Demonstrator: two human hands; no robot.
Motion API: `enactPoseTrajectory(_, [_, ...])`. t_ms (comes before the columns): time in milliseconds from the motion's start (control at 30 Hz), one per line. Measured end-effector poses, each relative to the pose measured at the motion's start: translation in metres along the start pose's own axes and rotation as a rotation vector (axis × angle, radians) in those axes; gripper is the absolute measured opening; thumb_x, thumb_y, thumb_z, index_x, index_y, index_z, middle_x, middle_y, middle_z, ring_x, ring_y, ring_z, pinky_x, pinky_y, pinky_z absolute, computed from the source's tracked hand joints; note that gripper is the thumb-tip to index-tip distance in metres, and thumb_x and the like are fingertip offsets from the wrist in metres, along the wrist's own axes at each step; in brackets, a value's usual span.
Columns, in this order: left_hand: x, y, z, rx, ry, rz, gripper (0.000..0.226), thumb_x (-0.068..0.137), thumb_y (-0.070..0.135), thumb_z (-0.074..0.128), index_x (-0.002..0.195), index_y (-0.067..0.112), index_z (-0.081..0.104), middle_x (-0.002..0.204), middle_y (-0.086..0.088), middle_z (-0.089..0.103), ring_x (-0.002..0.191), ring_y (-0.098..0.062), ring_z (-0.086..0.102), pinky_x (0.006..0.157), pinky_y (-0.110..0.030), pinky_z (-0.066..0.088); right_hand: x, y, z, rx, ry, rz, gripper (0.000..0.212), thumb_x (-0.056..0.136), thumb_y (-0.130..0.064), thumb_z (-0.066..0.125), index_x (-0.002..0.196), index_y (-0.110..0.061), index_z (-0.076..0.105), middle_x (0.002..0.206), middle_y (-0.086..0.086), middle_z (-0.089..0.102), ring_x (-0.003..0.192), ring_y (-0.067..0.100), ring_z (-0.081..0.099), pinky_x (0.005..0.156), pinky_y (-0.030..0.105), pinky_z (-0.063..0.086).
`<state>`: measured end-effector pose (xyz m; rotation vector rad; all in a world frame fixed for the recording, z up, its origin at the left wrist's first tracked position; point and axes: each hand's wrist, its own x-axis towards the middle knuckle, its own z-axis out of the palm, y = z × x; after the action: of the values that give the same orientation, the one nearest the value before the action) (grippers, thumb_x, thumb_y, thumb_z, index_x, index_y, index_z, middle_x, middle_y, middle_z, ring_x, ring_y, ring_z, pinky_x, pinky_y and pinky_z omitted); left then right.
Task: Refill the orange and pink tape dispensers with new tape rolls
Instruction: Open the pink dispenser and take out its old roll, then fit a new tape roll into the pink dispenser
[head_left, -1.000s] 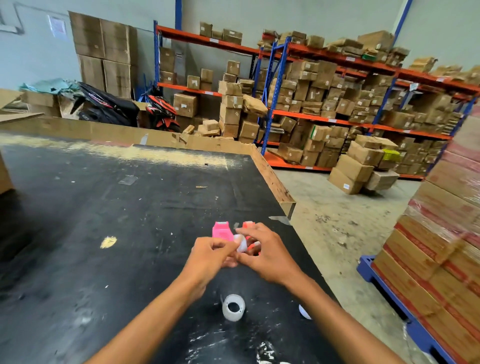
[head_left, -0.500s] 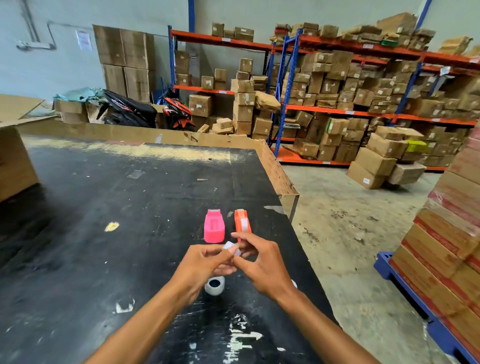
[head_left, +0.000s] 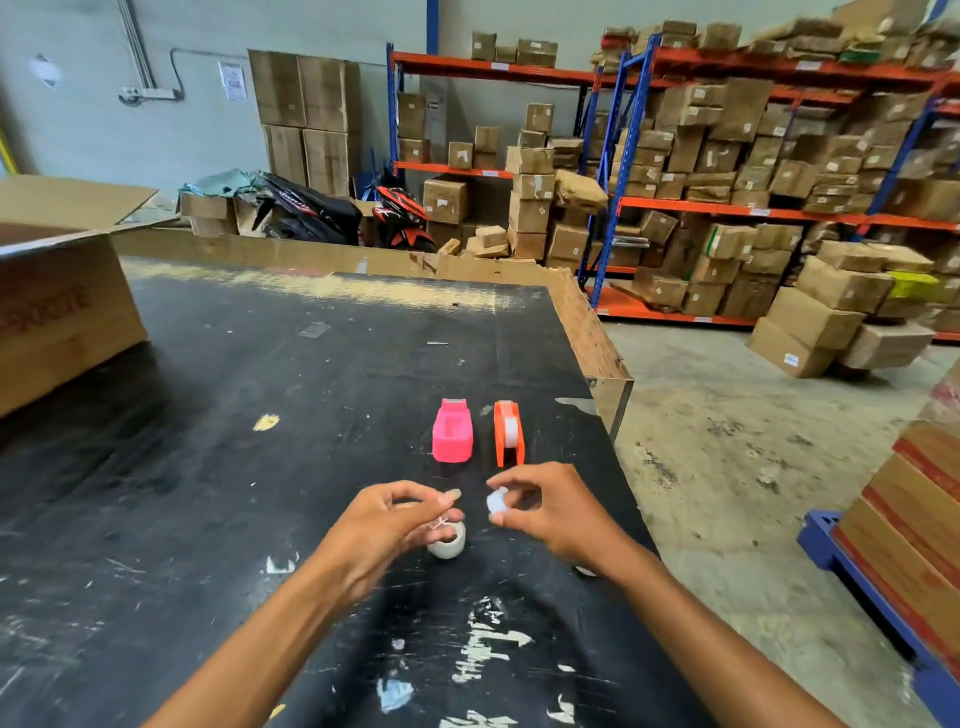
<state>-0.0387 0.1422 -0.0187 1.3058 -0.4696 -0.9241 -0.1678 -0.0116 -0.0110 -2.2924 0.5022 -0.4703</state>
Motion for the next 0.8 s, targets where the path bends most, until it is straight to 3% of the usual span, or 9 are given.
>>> enactPoseTrajectory(100, [-0.002,-0.003,-0.008,-0.016,0.023,0.018,0.032,0.064,0.013,0.076,0.09,-0.006,0.071,0.093,-0.025,0.071,0.073,-0.017,0.073,0.063,-0.015,0.059,-0.004,0.01,0.002,-0.309,-0.18,0.062,0.034,0.078,-0.013,0.072,0.111,-0.017,0.069,0.08,-0.006,0.065,0.084,0.015,0.064,0.083,0.035,0.054])
enactPoseTrajectory(167, [-0.002,-0.005,-0.013,-0.055,0.026,0.001,0.016,0.076,0.001,0.07,0.092,-0.003,0.073,0.096,-0.022,0.073,0.075,-0.017,0.075,0.066,-0.016,0.06,-0.008,0.011,0.005,-0.398,-0.255,0.092,0.043,0.08,-0.015,0.069,0.123,-0.019,0.061,0.091,-0.002,0.067,0.096,0.021,0.064,0.085,0.035,0.052])
enactPoseTrajectory(233, [-0.003,-0.005,-0.018,-0.08,0.027,-0.021,0.014,0.083,-0.003,0.064,0.094,-0.001,0.073,0.095,-0.02,0.075,0.077,-0.02,0.076,0.066,-0.017,0.06,-0.011,0.01,0.008,-0.472,-0.297,0.103,0.051,0.083,-0.018,0.067,0.131,-0.022,0.052,0.104,0.002,0.068,0.104,0.026,0.062,0.086,0.036,0.048])
enactPoseTrajectory(400, [-0.002,-0.003,-0.027,-0.035,0.043,0.015,0.013,0.081,0.001,0.067,0.093,-0.002,0.072,0.085,-0.017,0.076,0.066,-0.021,0.075,0.057,-0.017,0.059,-0.004,-0.004,0.006,-0.668,-0.28,0.077,0.042,0.085,-0.031,0.064,0.125,-0.021,0.057,0.118,0.009,0.065,0.109,0.031,0.059,0.084,0.037,0.047])
enactPoseTrajectory(500, [0.002,-0.002,-0.035,-0.033,0.038,0.026,0.015,0.081,-0.003,0.066,0.094,-0.007,0.07,0.082,-0.015,0.076,0.066,-0.017,0.075,0.059,-0.015,0.058,0.008,-0.017,0.015,-0.622,-0.241,0.065,0.041,0.086,-0.037,0.064,0.122,-0.02,0.06,0.113,0.008,0.068,0.105,0.03,0.061,0.081,0.036,0.047])
enactPoseTrajectory(733, [0.009,0.005,-0.056,0.019,0.022,0.039,0.014,0.082,0.003,0.067,0.092,-0.003,0.074,0.087,-0.018,0.076,0.069,-0.02,0.074,0.062,-0.017,0.059,0.031,-0.03,0.058,-0.6,-0.352,0.066,0.041,0.079,-0.039,0.069,0.113,-0.018,0.062,0.116,0.01,0.064,0.109,0.032,0.057,0.085,0.041,0.048])
enactPoseTrajectory(800, [0.01,0.009,-0.066,0.044,0.014,0.055,0.013,0.082,0.005,0.068,0.091,-0.001,0.075,0.086,-0.016,0.078,0.07,-0.019,0.074,0.063,-0.017,0.059,0.036,-0.027,0.066,-0.433,-0.299,0.101,0.037,0.077,-0.033,0.072,0.111,-0.021,0.066,0.112,0.007,0.068,0.103,0.027,0.062,0.086,0.04,0.051])
